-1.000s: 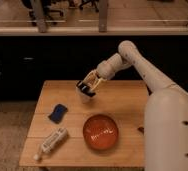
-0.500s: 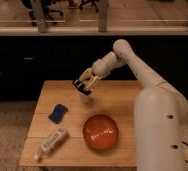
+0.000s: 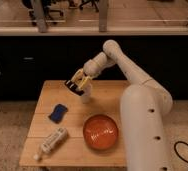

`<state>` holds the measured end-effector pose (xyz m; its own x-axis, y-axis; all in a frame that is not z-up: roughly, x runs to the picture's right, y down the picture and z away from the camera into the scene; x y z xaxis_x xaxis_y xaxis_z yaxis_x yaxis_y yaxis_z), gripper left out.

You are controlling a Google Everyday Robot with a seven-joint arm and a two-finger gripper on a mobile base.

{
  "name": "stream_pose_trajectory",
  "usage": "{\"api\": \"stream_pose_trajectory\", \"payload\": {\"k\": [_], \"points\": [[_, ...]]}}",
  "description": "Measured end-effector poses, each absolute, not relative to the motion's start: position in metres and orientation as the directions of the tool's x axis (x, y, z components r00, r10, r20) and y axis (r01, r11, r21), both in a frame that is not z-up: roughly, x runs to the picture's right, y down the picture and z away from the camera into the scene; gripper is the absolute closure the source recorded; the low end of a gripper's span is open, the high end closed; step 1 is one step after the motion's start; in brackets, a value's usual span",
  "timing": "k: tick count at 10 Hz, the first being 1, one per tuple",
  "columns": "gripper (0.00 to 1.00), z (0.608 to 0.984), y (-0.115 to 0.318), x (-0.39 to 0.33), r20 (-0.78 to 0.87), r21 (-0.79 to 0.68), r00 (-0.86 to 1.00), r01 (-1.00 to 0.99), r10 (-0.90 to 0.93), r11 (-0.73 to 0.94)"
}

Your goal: Place the eraser in the ceramic cup

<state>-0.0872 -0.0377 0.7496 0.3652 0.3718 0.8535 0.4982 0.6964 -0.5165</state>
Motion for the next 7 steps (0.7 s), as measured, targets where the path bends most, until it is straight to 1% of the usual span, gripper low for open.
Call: {"api": "stream_pose_trajectory", "payload": {"k": [7], "points": [[1.00,0.764,-0.062,-0.067,0.862,-0.500,0.357,0.481,0.360,0.720]]}}
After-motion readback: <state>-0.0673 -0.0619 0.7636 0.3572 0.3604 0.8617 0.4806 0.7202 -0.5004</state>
